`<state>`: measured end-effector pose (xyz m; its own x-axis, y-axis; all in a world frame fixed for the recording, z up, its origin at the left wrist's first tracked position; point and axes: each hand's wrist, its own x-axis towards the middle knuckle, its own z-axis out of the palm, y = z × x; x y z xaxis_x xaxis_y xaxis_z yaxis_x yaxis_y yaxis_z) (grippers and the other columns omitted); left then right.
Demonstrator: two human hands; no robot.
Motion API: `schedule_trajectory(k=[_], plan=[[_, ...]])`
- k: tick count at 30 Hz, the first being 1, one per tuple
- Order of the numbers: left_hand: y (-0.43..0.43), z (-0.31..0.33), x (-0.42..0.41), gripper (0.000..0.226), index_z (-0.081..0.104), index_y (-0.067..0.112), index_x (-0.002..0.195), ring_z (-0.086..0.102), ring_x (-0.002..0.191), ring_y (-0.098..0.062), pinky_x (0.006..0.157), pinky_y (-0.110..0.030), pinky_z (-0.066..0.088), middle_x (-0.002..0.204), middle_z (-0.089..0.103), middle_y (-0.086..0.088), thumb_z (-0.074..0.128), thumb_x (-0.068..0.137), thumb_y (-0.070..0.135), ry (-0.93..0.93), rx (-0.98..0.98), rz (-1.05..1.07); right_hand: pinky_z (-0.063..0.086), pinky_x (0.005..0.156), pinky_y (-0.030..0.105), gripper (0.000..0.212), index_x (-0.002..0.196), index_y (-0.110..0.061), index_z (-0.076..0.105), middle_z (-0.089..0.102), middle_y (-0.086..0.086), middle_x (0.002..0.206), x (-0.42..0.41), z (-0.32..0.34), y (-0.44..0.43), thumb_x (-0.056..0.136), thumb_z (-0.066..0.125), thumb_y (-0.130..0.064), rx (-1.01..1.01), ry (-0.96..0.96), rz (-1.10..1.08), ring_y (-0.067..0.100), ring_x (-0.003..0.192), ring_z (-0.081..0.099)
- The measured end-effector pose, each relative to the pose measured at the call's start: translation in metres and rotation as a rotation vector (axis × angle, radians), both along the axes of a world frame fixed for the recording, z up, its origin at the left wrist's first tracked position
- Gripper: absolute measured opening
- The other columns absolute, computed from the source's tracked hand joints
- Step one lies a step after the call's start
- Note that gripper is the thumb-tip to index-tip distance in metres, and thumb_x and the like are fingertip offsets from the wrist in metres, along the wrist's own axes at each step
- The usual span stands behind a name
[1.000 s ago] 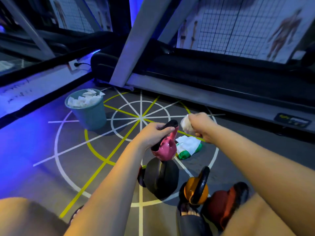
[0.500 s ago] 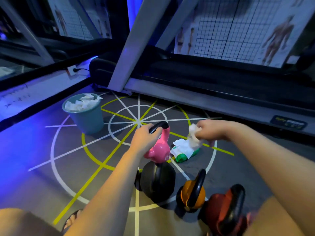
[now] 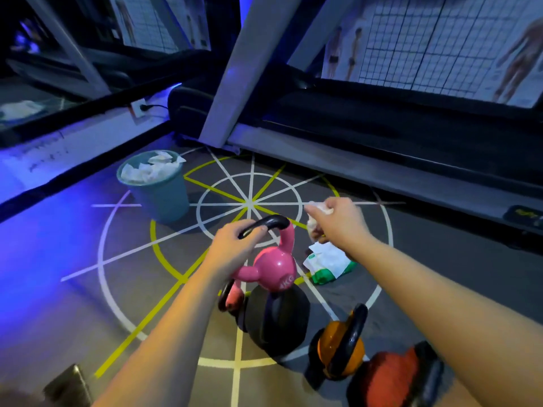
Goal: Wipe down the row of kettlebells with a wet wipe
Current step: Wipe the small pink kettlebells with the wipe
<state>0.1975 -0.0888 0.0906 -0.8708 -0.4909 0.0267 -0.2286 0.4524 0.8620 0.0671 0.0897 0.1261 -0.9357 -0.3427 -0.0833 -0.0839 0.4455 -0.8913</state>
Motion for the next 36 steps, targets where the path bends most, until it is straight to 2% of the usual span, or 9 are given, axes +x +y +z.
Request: schedule_trajectory(k=[4, 6, 10, 15, 19, 24, 28, 30, 36], plan=[[-0.005, -0.005, 0.001, 0.018, 0.073, 0.035, 0.084, 0.058, 0.067, 0.001, 0.066, -0.03, 0.043, 0.069, 0.067, 0.018, 0.061, 0.095, 0.042, 0.019, 0.012, -0.005, 0.058, 0.062, 0.035, 0.029, 0.077, -0.013, 0.068, 0.073, 0.003, 0.072, 0.007, -0.043, -0.01, 0.097, 0.059, -0.033, -0.014, -0.09, 0.02, 0.013, 0.06, 0.07], [-0.003, -0.003, -0.003, 0.02, 0.071, 0.027, 0.082, 0.048, 0.055, 0.002, 0.059, -0.027, 0.035, 0.056, 0.055, 0.018, 0.062, 0.096, 0.038, 0.008, 0.012, -0.034, 0.052, 0.057, 0.032, 0.013, 0.092, -0.019, 0.073, 0.073, -0.002, 0.075, 0.009, -0.056, -0.01, 0.097, 0.062, -0.024, -0.065, -0.174, 0.103, 0.016, 0.066, 0.068], [-0.002, 0.002, -0.01, 0.017, 0.073, 0.026, 0.086, 0.048, 0.054, 0.002, 0.053, -0.017, 0.034, 0.053, 0.053, 0.022, 0.063, 0.095, 0.036, -0.006, -0.017, -0.068, 0.053, 0.068, 0.025, 0.04, 0.119, -0.026, 0.069, 0.075, 0.001, 0.103, 0.006, -0.054, -0.004, 0.092, 0.059, 0.001, -0.142, -0.274, 0.331, 0.014, 0.091, 0.07], [-0.012, -0.004, -0.006, 0.021, 0.073, 0.027, 0.081, 0.052, 0.056, 0.005, 0.061, -0.024, 0.037, 0.055, 0.057, 0.022, 0.061, 0.095, 0.038, -0.01, 0.042, -0.011, 0.044, 0.071, 0.023, 0.038, 0.108, -0.009, 0.073, 0.061, 0.005, 0.086, -0.002, -0.046, 0.01, 0.095, 0.041, 0.006, -0.1, -0.441, 0.539, 0.011, 0.073, 0.052], [-0.013, -0.005, -0.001, 0.024, 0.072, 0.024, 0.081, 0.048, 0.046, 0.007, 0.057, -0.03, 0.033, 0.048, 0.053, 0.023, 0.059, 0.098, 0.034, -0.003, 0.102, 0.0, 0.052, 0.096, 0.023, 0.042, 0.126, -0.011, 0.065, 0.072, -0.002, 0.12, -0.002, -0.047, 0.02, 0.095, 0.051, 0.012, -0.091, -0.368, 0.652, 0.01, 0.115, 0.066], [-0.01, -0.004, -0.002, 0.024, 0.072, 0.025, 0.08, 0.045, 0.048, 0.003, 0.059, -0.029, 0.035, 0.05, 0.052, 0.019, 0.061, 0.098, 0.035, 0.014, 0.076, -0.022, 0.056, 0.083, 0.027, 0.026, 0.099, -0.013, 0.074, 0.078, -0.004, 0.095, 0.004, -0.064, 0.009, 0.079, 0.078, 0.003, -0.127, -0.103, 0.52, 0.011, 0.093, 0.072], [-0.009, -0.003, -0.006, 0.023, 0.069, 0.025, 0.079, 0.05, 0.058, -0.002, 0.063, -0.031, 0.04, 0.06, 0.056, 0.013, 0.062, 0.097, 0.037, 0.022, 0.021, -0.09, 0.049, 0.067, 0.022, 0.021, 0.085, -0.021, 0.066, 0.068, -0.006, 0.08, 0.023, -0.078, -0.007, 0.081, 0.082, -0.033, -0.11, -0.038, 0.315, 0.011, 0.077, 0.064], [-0.005, -0.002, -0.008, 0.022, 0.069, 0.025, 0.08, 0.051, 0.061, -0.003, 0.065, -0.031, 0.04, 0.063, 0.056, 0.01, 0.062, 0.096, 0.038, 0.024, -0.026, -0.142, 0.054, 0.07, 0.029, 0.033, 0.095, -0.021, 0.064, 0.069, 0.0, 0.086, 0.029, -0.085, -0.017, 0.083, 0.076, -0.049, -0.114, -0.119, 0.231, 0.017, 0.084, 0.068], [0.002, 0.004, -0.016, 0.021, 0.069, 0.029, 0.079, 0.054, 0.065, -0.004, 0.066, -0.033, 0.044, 0.064, 0.059, 0.011, 0.061, 0.093, 0.043, -0.023, -0.09, -0.168, 0.057, 0.086, 0.05, 0.034, 0.093, -0.014, 0.07, 0.076, 0.009, 0.087, 0.03, -0.079, -0.037, 0.069, 0.087, -0.029, -0.271, -0.414, 0.106, 0.031, 0.091, 0.072]])
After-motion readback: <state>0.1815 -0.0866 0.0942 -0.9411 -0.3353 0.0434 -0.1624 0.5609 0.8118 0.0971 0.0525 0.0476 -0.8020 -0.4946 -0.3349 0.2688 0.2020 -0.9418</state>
